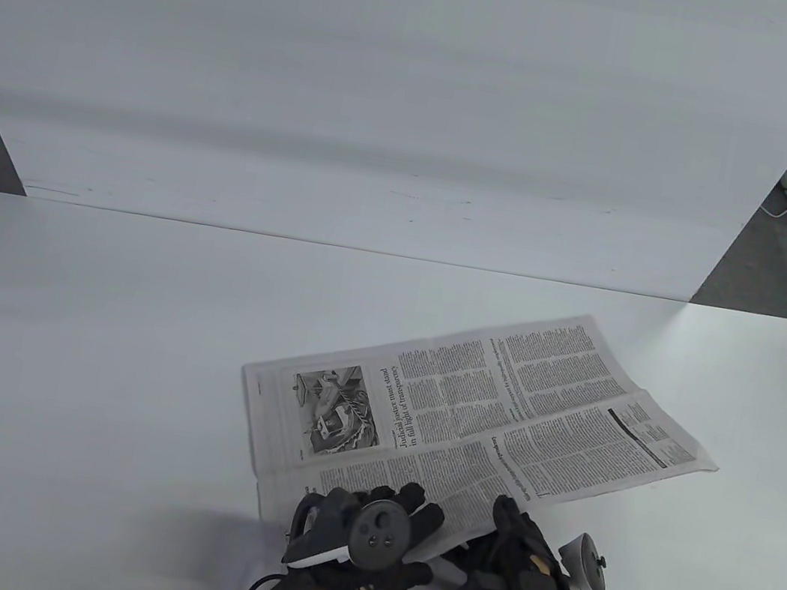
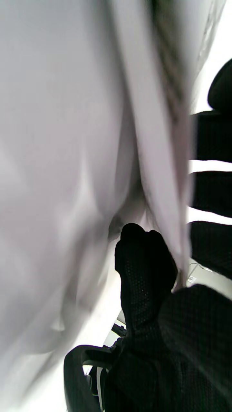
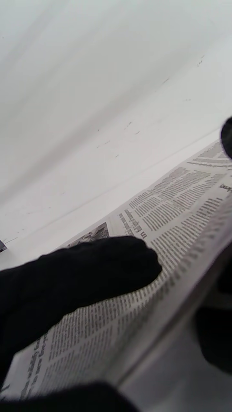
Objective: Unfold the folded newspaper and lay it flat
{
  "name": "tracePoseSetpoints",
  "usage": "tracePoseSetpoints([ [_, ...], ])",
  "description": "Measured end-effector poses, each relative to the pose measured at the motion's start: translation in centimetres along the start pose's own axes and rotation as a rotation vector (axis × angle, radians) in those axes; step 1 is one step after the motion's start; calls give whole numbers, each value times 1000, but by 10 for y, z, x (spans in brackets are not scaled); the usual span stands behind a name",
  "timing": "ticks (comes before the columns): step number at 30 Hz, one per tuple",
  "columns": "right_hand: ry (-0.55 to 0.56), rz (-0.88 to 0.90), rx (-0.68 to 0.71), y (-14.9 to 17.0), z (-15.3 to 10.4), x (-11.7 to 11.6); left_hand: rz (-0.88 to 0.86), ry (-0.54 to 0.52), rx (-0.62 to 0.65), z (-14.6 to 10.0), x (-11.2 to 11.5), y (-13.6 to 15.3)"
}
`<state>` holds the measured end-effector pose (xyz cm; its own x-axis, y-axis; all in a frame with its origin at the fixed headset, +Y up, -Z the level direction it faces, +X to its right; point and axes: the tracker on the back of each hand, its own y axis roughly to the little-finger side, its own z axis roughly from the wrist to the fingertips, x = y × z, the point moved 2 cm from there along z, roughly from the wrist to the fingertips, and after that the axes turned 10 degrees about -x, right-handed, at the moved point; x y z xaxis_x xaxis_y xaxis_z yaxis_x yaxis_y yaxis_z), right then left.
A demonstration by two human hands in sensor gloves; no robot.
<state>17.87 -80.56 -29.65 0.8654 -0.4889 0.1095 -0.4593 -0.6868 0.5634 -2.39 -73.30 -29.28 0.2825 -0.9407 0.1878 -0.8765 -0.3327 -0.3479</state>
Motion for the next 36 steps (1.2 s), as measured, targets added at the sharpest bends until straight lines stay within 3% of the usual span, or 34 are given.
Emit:
tracePoseSetpoints([
  [12, -33, -34, -11, 1, 3, 0, -141, -7, -46, 1, -6, 17],
  [23, -69, -37, -28, 3, 4, -4, -60, -69, -17, 2, -7, 10],
  [25, -128, -40, -36, 1, 5, -7, -55, -76, -43, 3, -8, 12],
  [29, -251, -234, -31, -9, 2, -18, -160, -83, -134, 2, -17, 27],
  [36, -202, -466, -124, 4, -8, -33, -456, 2, -284, -3, -18, 53],
])
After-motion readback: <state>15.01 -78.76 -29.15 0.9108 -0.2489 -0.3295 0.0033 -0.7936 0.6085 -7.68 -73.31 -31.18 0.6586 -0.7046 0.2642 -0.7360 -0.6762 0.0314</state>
